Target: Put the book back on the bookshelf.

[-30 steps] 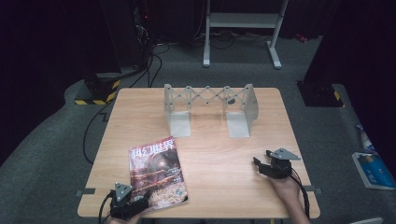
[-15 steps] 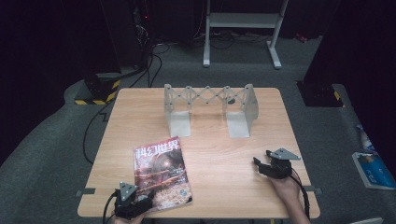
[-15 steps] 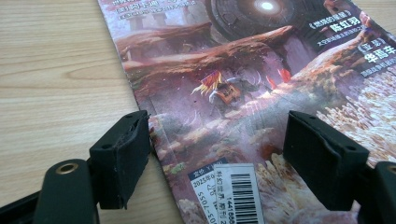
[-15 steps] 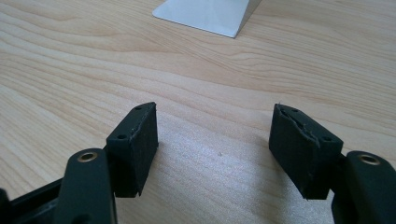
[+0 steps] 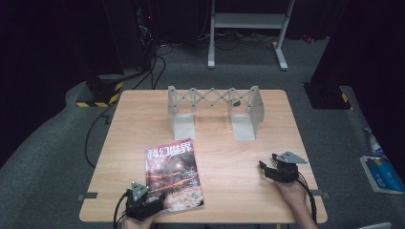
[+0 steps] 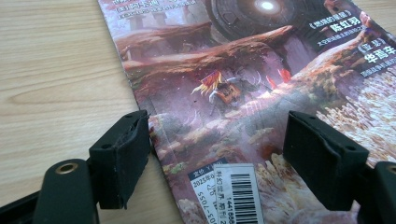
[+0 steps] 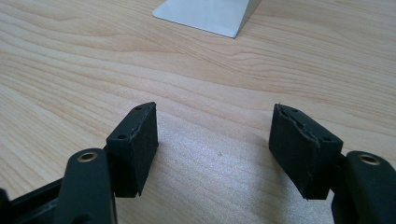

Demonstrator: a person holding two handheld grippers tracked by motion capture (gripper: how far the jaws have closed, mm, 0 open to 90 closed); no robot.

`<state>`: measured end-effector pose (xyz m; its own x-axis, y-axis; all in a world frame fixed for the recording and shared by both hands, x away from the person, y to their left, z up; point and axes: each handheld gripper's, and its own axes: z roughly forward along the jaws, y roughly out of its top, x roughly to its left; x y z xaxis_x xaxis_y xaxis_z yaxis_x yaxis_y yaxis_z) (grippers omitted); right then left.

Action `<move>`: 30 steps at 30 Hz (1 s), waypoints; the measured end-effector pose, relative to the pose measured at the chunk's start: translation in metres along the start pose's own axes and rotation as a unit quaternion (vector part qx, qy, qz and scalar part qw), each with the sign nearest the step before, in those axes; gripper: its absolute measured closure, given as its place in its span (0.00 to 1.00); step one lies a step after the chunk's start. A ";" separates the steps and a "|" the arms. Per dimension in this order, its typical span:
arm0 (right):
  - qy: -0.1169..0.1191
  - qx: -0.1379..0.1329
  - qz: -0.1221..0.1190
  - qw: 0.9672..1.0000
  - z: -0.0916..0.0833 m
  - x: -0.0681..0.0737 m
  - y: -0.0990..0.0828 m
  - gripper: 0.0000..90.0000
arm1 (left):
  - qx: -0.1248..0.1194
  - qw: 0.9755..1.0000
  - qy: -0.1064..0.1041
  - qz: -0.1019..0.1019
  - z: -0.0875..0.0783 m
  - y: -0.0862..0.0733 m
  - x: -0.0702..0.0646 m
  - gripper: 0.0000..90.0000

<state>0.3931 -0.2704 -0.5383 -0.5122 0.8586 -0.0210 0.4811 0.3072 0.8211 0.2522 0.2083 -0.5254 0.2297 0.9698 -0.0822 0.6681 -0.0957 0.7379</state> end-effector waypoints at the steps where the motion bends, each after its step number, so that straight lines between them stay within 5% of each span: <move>1: 0.000 0.000 0.000 1.000 0.000 0.000 0.000 0.37 | 0.000 1.000 0.000 0.002 0.001 0.001 -0.001 0.26; 30: 0.000 0.000 0.000 1.000 0.000 0.000 0.000 0.37 | 0.001 0.999 -0.033 0.027 0.028 0.021 -0.040 0.26</move>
<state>0.3930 -0.2703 -0.5383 -0.5124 0.8585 -0.0213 0.4808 0.3073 0.8212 0.2764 0.1609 -0.5251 0.3114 0.9463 -0.0867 0.6556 -0.1479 0.7405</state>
